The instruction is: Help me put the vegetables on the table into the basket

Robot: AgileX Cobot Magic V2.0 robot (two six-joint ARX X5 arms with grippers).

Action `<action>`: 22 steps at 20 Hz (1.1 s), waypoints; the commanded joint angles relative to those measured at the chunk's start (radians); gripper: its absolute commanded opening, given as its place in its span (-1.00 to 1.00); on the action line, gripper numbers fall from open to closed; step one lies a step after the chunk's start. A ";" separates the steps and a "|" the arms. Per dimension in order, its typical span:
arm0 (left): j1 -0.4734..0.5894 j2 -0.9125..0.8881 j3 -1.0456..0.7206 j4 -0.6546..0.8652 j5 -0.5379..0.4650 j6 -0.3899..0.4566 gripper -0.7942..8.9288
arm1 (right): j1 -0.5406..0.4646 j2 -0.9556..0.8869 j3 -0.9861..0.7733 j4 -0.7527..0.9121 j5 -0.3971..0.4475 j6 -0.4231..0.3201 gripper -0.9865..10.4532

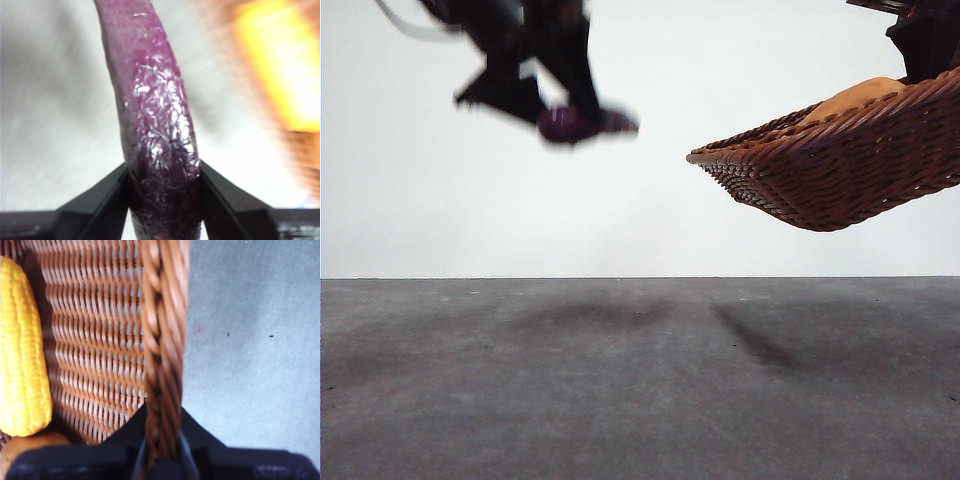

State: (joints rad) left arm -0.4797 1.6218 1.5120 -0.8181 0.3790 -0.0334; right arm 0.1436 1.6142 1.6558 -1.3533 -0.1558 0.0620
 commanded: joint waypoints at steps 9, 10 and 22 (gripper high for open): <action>-0.228 -0.153 -0.004 0.000 -0.036 -0.027 -0.85 | 0.167 -0.009 -0.006 0.038 -0.038 0.017 -0.84; -0.249 -0.143 -0.004 0.001 -0.089 -0.042 -0.85 | 0.189 -0.009 -0.006 0.051 -0.048 0.018 -0.84; -0.285 -0.068 -0.004 0.062 -0.171 -0.199 0.32 | 0.302 -0.009 -0.006 0.079 -0.084 0.039 -0.84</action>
State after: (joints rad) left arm -0.7616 1.5444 1.5127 -0.7658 0.2111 -0.2222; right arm 0.4438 1.6138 1.6554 -1.2835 -0.2253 0.0910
